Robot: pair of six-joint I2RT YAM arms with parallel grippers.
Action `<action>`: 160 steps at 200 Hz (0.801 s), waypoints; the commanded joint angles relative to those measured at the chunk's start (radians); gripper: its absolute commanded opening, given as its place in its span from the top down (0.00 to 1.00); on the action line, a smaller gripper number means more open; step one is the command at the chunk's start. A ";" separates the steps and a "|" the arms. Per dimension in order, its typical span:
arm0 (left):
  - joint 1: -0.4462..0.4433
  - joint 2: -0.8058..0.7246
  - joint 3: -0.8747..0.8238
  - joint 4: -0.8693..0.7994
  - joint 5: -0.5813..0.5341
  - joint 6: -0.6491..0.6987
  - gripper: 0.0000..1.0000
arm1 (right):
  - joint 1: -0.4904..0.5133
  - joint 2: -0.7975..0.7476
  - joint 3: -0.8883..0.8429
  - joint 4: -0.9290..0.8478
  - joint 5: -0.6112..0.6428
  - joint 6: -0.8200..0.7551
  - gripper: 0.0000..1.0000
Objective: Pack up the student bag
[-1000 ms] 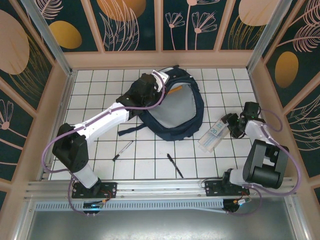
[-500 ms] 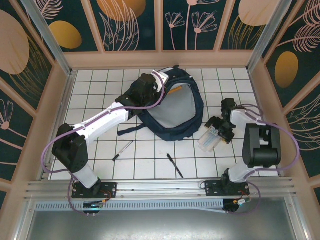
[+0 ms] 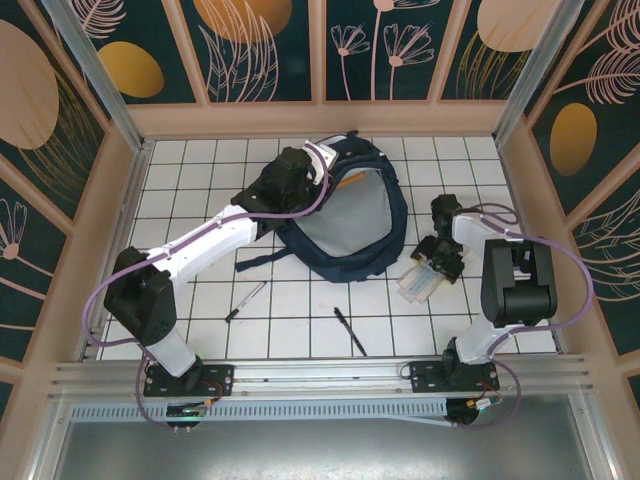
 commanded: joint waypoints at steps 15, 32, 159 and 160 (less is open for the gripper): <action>0.010 -0.045 0.030 0.032 0.021 -0.024 1.00 | -0.038 -0.037 -0.074 0.142 0.013 0.012 0.34; 0.010 -0.045 0.041 0.029 0.038 -0.028 1.00 | -0.057 -0.099 -0.093 0.164 -0.050 0.028 0.45; 0.011 -0.036 0.132 0.017 0.111 -0.065 1.00 | 0.230 -0.272 0.075 0.255 -0.415 0.319 0.50; 0.010 -0.036 0.133 0.017 0.113 -0.065 1.00 | 0.234 -0.267 0.077 0.264 -0.417 0.323 0.51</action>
